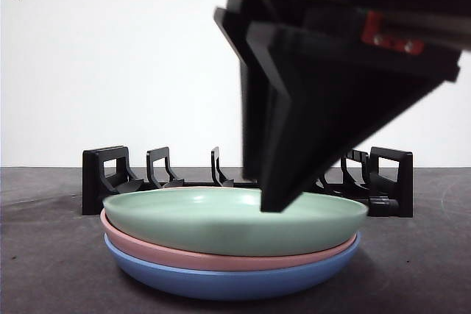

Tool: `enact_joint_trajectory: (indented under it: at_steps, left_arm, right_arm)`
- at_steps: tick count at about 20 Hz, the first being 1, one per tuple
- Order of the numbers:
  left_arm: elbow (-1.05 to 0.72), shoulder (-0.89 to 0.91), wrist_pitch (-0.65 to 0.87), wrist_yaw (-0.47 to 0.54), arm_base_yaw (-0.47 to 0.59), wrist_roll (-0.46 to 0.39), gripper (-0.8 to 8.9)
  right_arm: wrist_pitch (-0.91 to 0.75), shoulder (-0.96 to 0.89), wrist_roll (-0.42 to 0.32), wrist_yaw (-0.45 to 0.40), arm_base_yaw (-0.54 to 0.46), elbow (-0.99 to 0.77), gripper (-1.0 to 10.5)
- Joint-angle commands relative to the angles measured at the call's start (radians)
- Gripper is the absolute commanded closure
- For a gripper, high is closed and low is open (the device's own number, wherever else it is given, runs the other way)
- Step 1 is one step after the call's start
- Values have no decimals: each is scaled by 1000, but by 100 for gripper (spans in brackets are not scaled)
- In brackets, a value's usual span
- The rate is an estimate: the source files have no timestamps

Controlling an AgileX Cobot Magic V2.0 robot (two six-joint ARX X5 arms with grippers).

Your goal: Place the plate

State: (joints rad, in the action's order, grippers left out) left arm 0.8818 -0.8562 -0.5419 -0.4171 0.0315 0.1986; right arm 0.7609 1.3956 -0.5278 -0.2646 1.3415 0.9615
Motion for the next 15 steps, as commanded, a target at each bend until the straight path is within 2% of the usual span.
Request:
enact_joint_trajectory:
  at_steps: [1, 5, 8, 11, 13, 15]
  left_arm:
    - [23, -6, 11, 2, 1, -3, 533]
    - [23, -6, 10, 2, 1, -3, 533]
    - [23, -6, 10, 2, 1, -3, 533]
    - [23, -6, 9, 2, 1, -3, 533]
    - [23, -6, 10, 2, 1, -3, 533]
    - [23, -6, 10, 2, 1, -2, 532]
  right_arm:
    - [11, 14, 9, -6, 16, 50, 753]
    - [121, -25, 183, 5, 14, 166, 752]
    - [-4, -156, 243, 5, -78, 171, 753]
    - [-57, -259, 284, 51, -319, 166, 753]
    - [-85, -296, 284, 126, -526, 154, 753]
    - [-124, -306, 278, 243, -751, 150, 753]
